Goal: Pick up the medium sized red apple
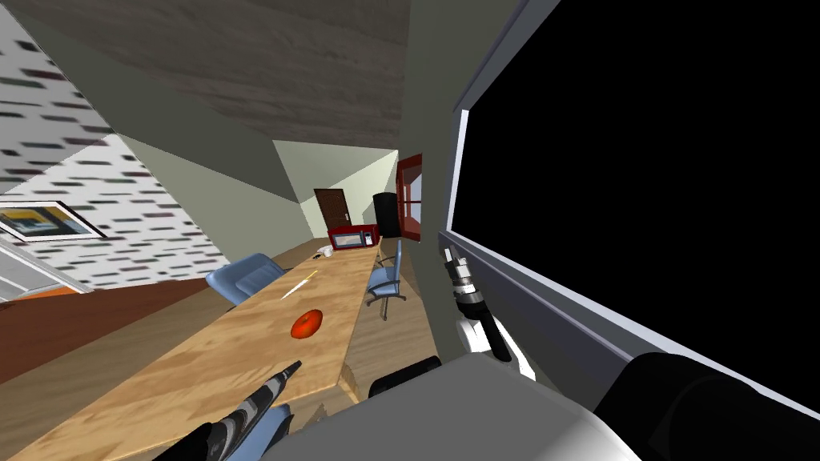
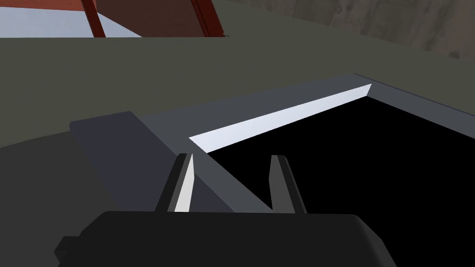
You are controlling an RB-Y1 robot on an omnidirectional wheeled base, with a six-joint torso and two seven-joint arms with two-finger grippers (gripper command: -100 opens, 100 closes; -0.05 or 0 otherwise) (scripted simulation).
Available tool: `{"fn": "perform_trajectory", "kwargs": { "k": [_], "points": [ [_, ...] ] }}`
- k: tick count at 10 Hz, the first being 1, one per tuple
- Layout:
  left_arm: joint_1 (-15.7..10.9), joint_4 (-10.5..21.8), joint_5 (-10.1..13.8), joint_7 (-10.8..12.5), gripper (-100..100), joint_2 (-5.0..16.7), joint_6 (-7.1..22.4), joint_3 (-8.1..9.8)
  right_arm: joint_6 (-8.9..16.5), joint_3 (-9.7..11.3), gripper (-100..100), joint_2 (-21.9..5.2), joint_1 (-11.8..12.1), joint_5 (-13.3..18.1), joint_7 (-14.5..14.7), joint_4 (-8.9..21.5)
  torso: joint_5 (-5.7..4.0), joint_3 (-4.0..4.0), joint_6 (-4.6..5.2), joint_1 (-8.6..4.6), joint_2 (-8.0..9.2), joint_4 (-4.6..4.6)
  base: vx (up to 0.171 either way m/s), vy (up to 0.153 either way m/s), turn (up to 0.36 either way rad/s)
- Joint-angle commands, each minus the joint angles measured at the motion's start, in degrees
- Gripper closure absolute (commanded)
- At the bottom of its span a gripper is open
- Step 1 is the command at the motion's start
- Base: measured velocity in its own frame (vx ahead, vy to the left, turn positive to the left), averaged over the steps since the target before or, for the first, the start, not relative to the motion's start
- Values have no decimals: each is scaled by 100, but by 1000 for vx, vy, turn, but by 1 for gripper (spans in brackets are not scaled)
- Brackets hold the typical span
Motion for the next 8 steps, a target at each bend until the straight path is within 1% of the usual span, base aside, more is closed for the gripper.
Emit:
{"fn": "perform_trajectory", "kwargs": {
  "k": [1,2,3,4,5,6,7,8],
  "points": [
    [-47,110,31,-38,-100,32,171,-27,0,0,0,0,0,0,0,0,0,0,0,0,0,0,124,6,-22],
    [-63,182,159,-59,-100,187,415,36,0,0,0,0,0,0,0,0,0,-5,-1,-2,-6,-3,143,0,-44],
    [-83,251,280,-76,-100,330,572,101,0,0,0,0,0,0,0,0,-1,-10,0,-4,-16,-4,236,-22,-47],
    [-83,251,280,-76,-100,330,676,101,0,3,0,2,5,0,0,0,-1,-28,-1,-13,-48,-10,193,-7,-14],
    [-106,316,393,-90,-100,458,827,166,0,5,0,3,7,0,0,0,-2,-32,-4,-24,-53,-12,170,-10,-9],
    [-106,316,393,-90,-100,458,937,166,0,5,0,3,6,0,0,0,-4,-31,-3,-27,-51,-11,123,9,-6],
    [-130,377,499,-101,-100,572,1143,230,0,5,0,3,6,0,0,0,-3,-23,-4,-22,-36,-9,141,20,-7],
    [-130,377,499,-101,-100,572,1159,230,0,5,0,3,6,0,0,1,-2,-23,-4,-18,-38,-8,120,7,-4]
  ]
}}
